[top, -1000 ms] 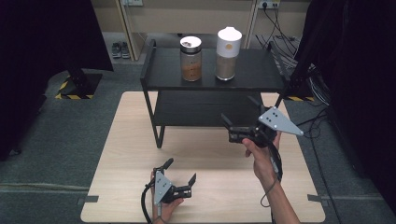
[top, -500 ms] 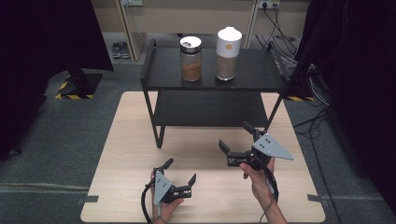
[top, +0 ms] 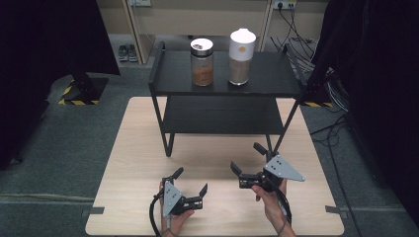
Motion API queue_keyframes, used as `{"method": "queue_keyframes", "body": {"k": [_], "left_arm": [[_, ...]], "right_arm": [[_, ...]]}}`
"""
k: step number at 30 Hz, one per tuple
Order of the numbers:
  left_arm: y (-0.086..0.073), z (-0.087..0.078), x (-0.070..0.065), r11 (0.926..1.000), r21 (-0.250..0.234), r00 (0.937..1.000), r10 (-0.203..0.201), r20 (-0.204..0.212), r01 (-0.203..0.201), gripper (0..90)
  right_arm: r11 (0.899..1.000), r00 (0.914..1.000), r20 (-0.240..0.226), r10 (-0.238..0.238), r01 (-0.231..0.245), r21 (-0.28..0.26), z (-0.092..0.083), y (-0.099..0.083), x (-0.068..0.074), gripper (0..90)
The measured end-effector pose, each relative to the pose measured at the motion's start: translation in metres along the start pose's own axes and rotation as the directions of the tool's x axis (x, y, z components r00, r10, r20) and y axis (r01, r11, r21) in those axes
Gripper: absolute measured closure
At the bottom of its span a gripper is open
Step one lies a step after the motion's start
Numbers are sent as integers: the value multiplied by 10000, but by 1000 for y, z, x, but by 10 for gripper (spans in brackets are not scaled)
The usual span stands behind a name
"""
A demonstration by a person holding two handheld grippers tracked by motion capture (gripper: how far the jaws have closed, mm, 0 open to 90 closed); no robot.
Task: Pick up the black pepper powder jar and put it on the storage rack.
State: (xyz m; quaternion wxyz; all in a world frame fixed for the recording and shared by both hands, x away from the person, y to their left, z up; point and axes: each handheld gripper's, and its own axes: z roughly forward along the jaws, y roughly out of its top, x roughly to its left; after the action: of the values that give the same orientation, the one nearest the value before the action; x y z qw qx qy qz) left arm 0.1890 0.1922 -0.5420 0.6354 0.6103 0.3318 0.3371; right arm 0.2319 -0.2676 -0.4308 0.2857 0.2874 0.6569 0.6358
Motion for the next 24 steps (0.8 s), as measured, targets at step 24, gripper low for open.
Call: {"method": "queue_keyframes", "body": {"k": [24], "left_arm": [[0, 0, 0, 10000, 1, 10000, -9, 15, 9, 2]], "right_arm": [[9986, 9995, 313, 88, -104, 521, -10, -67, 16, 5]]}}
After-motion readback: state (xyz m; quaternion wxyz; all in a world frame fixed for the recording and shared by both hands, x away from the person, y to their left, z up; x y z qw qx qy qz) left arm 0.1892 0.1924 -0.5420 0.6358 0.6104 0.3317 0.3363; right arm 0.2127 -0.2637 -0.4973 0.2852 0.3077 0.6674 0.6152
